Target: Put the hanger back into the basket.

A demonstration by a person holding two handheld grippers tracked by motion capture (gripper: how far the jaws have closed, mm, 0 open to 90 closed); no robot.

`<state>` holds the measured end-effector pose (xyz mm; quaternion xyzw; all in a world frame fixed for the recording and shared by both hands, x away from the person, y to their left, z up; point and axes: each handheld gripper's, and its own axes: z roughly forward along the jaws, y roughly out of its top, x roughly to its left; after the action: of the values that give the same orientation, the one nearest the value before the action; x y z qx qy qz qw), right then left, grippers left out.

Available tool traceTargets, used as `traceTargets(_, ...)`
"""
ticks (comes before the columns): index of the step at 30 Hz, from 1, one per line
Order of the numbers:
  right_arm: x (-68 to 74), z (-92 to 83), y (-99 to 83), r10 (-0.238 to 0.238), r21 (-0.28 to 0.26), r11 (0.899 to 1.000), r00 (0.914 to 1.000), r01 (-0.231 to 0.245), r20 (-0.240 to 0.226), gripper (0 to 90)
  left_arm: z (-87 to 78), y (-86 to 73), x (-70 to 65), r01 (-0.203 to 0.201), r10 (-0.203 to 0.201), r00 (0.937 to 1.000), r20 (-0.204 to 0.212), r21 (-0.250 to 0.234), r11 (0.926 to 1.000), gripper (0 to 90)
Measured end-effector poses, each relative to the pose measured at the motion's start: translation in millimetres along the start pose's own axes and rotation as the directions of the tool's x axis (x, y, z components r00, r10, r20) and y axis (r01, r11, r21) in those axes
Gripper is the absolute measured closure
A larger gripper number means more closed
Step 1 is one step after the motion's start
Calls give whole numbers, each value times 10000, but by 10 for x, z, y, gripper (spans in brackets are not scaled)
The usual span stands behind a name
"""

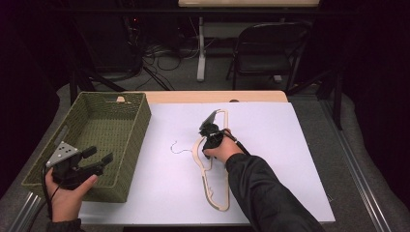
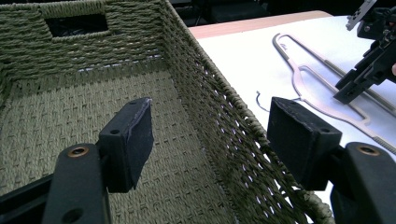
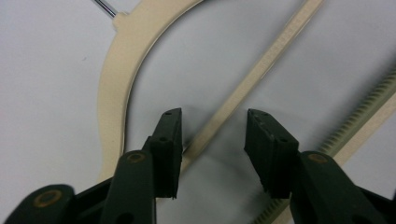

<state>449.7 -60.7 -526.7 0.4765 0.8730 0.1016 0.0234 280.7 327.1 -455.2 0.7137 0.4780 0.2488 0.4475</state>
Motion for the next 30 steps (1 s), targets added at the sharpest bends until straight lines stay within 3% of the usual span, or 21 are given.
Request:
traceTargets(3,14,53,-21,-191,-767,9969,9998,199,112,613,2,-3,2,17,-17,10000,-15,3,10000,312)
traceTargets(4,23,7,-4,-356,-101,9993,9987,360,360,653,2,-3,2,17,-17,10000,-15,3,10000,312)
traceTargets(8,29,13,-12,-248,-187,9995,9991,255,349,668,-1,-3,6,33,-33,10000,0,-34,10000,313)
traceTargets(9,18,24,-19,-104,-368,9993,9997,113,236,676,-5,-3,8,33,-33,10000,-9,-41,10000,313)
traceTargets(10,4,12,-21,153,-169,9997,9998,-151,98,689,-8,-3,10,35,-35,10000,-14,-42,10000,313)
traceTargets(11,-19,30,-28,32,-436,9990,9999,-27,121,705,-11,-4,13,48,-49,10000,-23,-49,10000,313)
traceTargets(12,-39,-17,-19,59,205,9998,9997,-65,254,729,-14,-3,15,54,-54,10000,-41,-47,10000,314)
traceTargets(14,-51,19,-61,766,-547,9956,9971,-765,-8,819,-15,-3,17,68,-69,10000,-49,-64,10000,315)
traceTargets(15,-109,-77,-17,-149,725,9973,9996,131,251,851,-16,-3,17,66,-66,10000,-45,-54,10000,315)
traceTargets(16,-101,-65,-36,-159,460,9988,9998,153,121,844,-16,-2,16,55,-55,10000,-41,-53,10000,316)
traceTargets(17,-82,-64,-36,-742,657,9953,9964,714,413,849,-15,-2,15,52,-52,10000,-33,-60,10000,316)
traceTargets(21,-41,-38,-62,-665,589,9962,9972,644,339,853,-10,-1,9,52,-52,10000,-27,-57,10000,316)
traceTargets(22,-36,-22,-73,-502,297,9983,9983,492,312,853,-11,1,5,40,-40,10000,-30,-57,10000,316)
traceTargets(25,-59,-63,-61,-668,586,9961,9976,654,208,854,-14,4,1,20,-20,10000,-11,-82,10000,317)
traceTargets(30,-69,-74,-82,-1059,572,9928,9943,1048,159,854,-22,10,-11,-27,26,10000,-27,-73,10000,319)
